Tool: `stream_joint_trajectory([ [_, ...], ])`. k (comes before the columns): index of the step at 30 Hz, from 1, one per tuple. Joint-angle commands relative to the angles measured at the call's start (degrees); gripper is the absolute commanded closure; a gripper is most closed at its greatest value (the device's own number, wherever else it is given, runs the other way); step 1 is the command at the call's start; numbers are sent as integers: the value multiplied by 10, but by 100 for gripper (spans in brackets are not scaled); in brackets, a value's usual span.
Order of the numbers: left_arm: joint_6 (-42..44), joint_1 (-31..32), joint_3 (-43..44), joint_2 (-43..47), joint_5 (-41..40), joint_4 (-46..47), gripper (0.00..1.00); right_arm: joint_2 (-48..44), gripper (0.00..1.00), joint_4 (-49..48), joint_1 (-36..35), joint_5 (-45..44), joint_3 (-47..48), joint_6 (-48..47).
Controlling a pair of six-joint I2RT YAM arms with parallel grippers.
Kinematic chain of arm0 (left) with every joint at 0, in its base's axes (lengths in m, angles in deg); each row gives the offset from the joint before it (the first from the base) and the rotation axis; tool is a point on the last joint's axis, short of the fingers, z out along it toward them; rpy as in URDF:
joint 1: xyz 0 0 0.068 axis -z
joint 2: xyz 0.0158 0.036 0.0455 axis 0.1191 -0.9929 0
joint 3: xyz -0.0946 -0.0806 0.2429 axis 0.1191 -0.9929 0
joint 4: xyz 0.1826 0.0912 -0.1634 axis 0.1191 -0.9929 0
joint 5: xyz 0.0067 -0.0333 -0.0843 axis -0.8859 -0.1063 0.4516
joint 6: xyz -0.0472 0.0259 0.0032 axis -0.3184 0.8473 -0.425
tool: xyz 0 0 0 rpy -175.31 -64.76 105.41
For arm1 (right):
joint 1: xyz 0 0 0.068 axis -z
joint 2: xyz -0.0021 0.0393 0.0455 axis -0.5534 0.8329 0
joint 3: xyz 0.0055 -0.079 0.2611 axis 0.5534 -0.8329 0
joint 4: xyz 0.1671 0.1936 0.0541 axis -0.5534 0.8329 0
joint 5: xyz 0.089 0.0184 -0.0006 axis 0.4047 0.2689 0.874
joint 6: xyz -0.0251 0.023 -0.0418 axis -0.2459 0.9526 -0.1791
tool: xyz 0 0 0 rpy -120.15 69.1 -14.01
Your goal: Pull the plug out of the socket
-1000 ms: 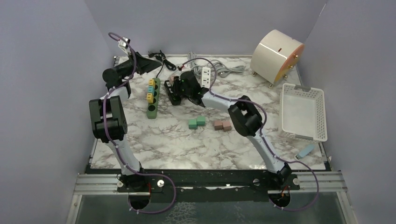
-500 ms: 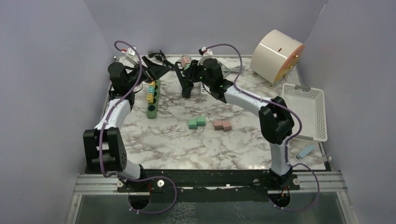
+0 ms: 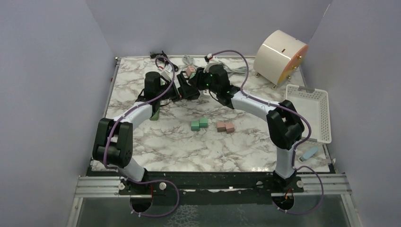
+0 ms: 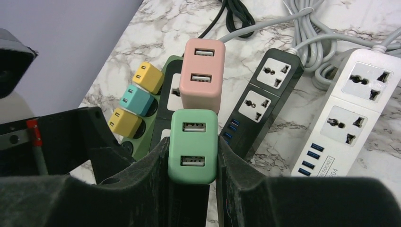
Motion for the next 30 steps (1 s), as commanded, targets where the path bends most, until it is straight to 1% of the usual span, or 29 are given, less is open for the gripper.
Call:
stream_joint_trajectory([
  [1, 15, 11, 29, -19, -39, -11, 6, -53, 99, -53, -2, 15, -6, 13],
  [4, 20, 16, 32, -34, -40, -17, 17, -64, 99, -57, -1, 22, -11, 19],
  [5, 19, 17, 30, -38, -42, -15, 23, -67, 99, -58, -1, 26, -12, 21],
  [7, 12, 17, 22, -41, -46, -4, 40, -73, 99, -58, -1, 37, -10, 26],
  [8, 6, 17, 17, -42, -47, 7, 52, -77, 99, -58, 0, 43, -11, 29],
  [9, 3, 17, 15, -44, -46, 15, 70, -82, 99, -59, 0, 50, -13, 32],
  [10, -2, 17, 15, -46, -48, 20, 93, -87, 99, -61, 1, 58, -14, 33],
  [11, -7, 17, 16, -49, -52, 23, 100, -91, 99, -63, 2, 66, -15, 34],
  [13, -9, 17, 21, -54, -58, 26, 100, -100, 99, -59, 6, 81, -13, 34],
  [15, -12, 16, 28, -59, -66, 24, 100, -110, 99, -44, 17, 114, -7, 38],
  [19, -12, 10, 46, -72, -97, -11, 100, -125, 99, 29, 65, 259, 15, 47],
  [21, -15, 4, 54, -85, -106, -24, 100, -145, 99, 59, 83, 309, 9, 45],
  [24, -12, -7, 66, -98, -106, -25, 100, -189, 99, 115, 87, 343, -25, -5],
  [26, 12, -9, 84, -100, -115, -44, 100, -201, 99, 164, 87, 393, -46, -51],
  [28, 49, -10, 111, -100, -126, -82, 100, -194, 99, 217, 87, 454, -60, -91],
  [30, 87, -13, 147, -103, -139, -139, 100, -178, 99, 262, 84, 497, -70, -124],
])
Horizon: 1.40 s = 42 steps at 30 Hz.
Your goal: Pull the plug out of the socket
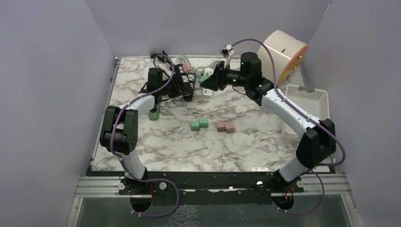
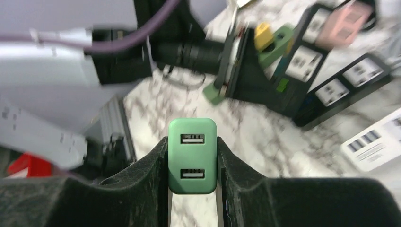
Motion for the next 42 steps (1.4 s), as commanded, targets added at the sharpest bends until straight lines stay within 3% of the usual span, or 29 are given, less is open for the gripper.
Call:
stream_joint_trajectory([
  [1, 91, -11, 84, 0, -37, -85, 100, 41, 99, 152, -14, 158, -32, -99],
  [6, 115, -59, 98, 5, -12, -130, 100, 116, 99, 224, -64, 122, 11, -171],
  [10, 136, -88, 84, 24, 6, -140, 100, 194, 99, 211, -77, 128, 47, -182],
  [20, 153, -107, 29, 66, 16, -127, 100, 370, 92, 284, -128, 101, 217, -209],
  [32, 156, -114, 19, 72, 17, -125, 100, 387, 79, 300, -141, 62, 198, -221],
  [42, 176, -114, 24, 80, 13, -139, 100, 384, 56, 317, -141, 38, 202, -242],
])
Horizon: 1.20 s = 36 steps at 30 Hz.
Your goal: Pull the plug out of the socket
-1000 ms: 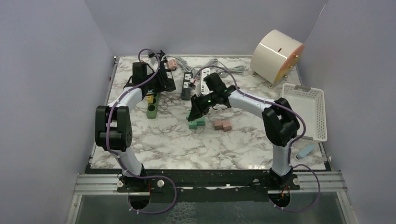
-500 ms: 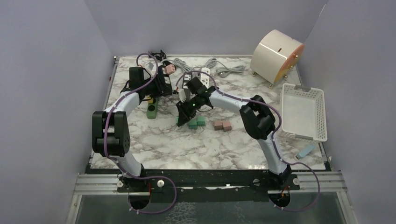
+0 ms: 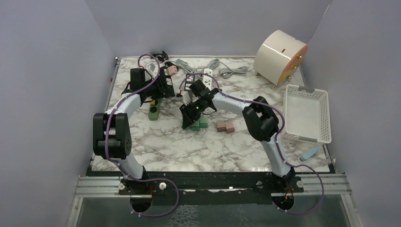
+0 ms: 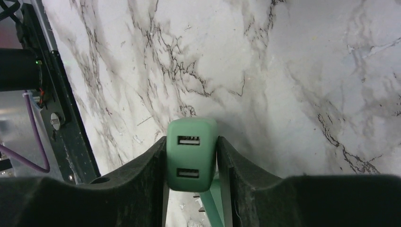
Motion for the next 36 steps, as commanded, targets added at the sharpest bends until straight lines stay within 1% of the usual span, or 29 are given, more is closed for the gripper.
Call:
stream_joint_trajectory([
  [1, 22, -5, 5, 35, 8, 18, 100, 3, 54, 33, -1, -14, 11, -26],
  [2, 23, -5, 6, 36, 9, 18, 100, 6, 50, 39, -1, -17, 18, -31],
  [3, 24, -5, 6, 38, 9, 17, 100, 7, 30, 43, -1, -18, 24, -32],
  [4, 25, -5, 6, 40, 9, 17, 100, 6, 20, 45, -1, -22, 29, -33],
  [5, 26, -6, 6, 41, 7, 15, 100, 3, 17, 42, -1, -30, 31, -33],
  [6, 29, -5, 7, 43, 6, 12, 100, -1, 16, 37, -1, -36, 31, -29],
  [10, 40, -5, 6, 54, 1, 4, 100, -41, 16, -4, 0, -82, 25, -4],
  [12, 42, -5, 2, 63, 0, 5, 100, -75, 16, -50, 2, -113, 6, 20],
  [15, 48, -1, -7, 78, 0, 7, 100, -129, 15, -144, 16, -131, -36, 67],
  [16, 50, 1, -11, 83, -2, 7, 100, -144, 10, -176, 24, -135, -50, 91],
  [17, 52, 3, -15, 88, -3, 7, 100, -157, 2, -206, 34, -133, -62, 113],
  [18, 53, 7, -19, 94, -3, 8, 100, -165, 0, -237, 43, -132, -76, 137],
  [20, 55, 15, -27, 104, -7, 12, 100, -169, 0, -278, 60, -128, -79, 173],
  [24, 58, 33, -41, 122, -10, 15, 100, -148, 0, -311, 82, -131, -55, 233],
  [25, 58, 37, -45, 126, -8, 17, 100, -143, 2, -322, 85, -133, -52, 246],
  [32, 52, 51, -62, 153, 0, 31, 100, -101, 5, -359, 93, -154, -8, 285],
  [34, 52, 55, -61, 155, 3, 31, 100, -92, 8, -376, 97, -142, 3, 300],
  [36, 54, 59, -60, 158, 4, 33, 100, -73, 14, -365, 99, -133, 33, 306],
])
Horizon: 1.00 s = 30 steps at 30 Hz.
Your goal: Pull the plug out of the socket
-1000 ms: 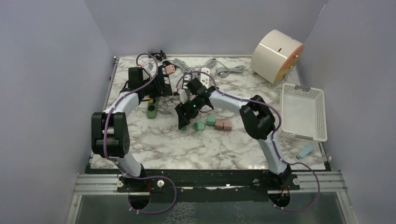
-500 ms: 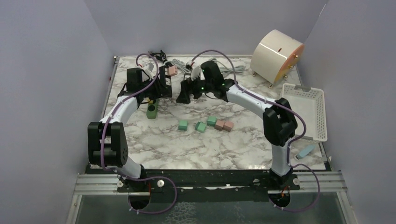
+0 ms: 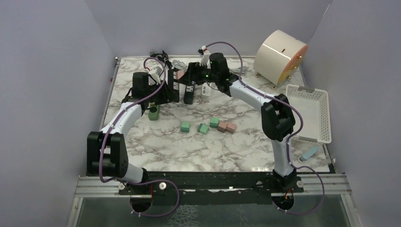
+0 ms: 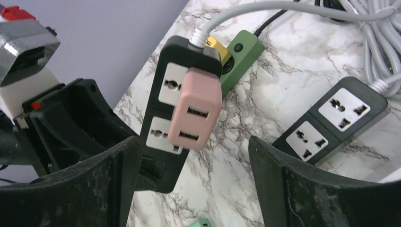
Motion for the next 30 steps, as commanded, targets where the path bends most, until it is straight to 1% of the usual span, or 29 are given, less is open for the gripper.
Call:
stream_joint_trajectory([
  [1, 12, 9, 7, 32, 11, 59, 100, 39, 18, -24, 4, 14, 68, 35],
  [4, 17, 14, 8, 34, 22, 62, 100, 66, 25, -14, 3, 28, 104, 44],
  [6, 23, 18, 7, 35, 28, 63, 100, 76, 36, -21, 4, 35, 114, 52],
  [7, 25, 19, 6, 36, 28, 63, 100, 81, 47, -21, 4, 39, 120, 56],
  [8, 24, 20, 5, 38, 23, 61, 100, 86, 63, -19, 4, 46, 128, 59],
  [9, 25, 20, 3, 39, 16, 58, 100, 91, 85, -12, 5, 52, 138, 61],
  [10, 26, 20, 4, 40, 8, 54, 100, 96, 97, 4, 5, 55, 152, 62],
  [13, 18, 20, 11, 33, -47, 31, 100, 93, 99, 56, 7, 54, 176, 51],
  [15, 5, 19, 25, 19, -107, 1, 100, 66, 99, 74, 13, 53, 162, 44],
  [17, -13, 17, 39, -3, -162, -33, 100, 31, 99, 75, 28, 73, 136, 54],
  [18, -25, 14, 44, -14, -181, -46, 100, 11, 99, 59, 41, 96, 112, 72],
  [19, -38, 10, 47, -26, -192, -56, 100, -9, 99, 8, 57, 136, 80, 107],
  [21, -63, 3, 46, -43, -204, -61, 100, -40, 99, -121, 100, 234, 7, 214],
  [22, -72, 1, 44, -49, -209, -60, 100, -50, 99, -163, 116, 275, -17, 258],
  [23, -78, 1, 44, -52, -209, -57, 100, -61, 99, -177, 130, 302, -38, 276],
  [24, -83, 1, 41, -54, -205, -49, 100, -80, 99, -162, 139, 319, -59, 268],
  [25, -89, 1, 40, -55, -202, -42, 100, -105, 99, -120, 147, 321, -80, 232],
  [28, -96, 1, 47, -67, -207, -41, 100, -195, 99, 14, 162, 283, -160, 93],
  [30, -96, 1, 55, -78, -214, -47, 100, -248, 99, 56, 170, 277, -208, 48],
])
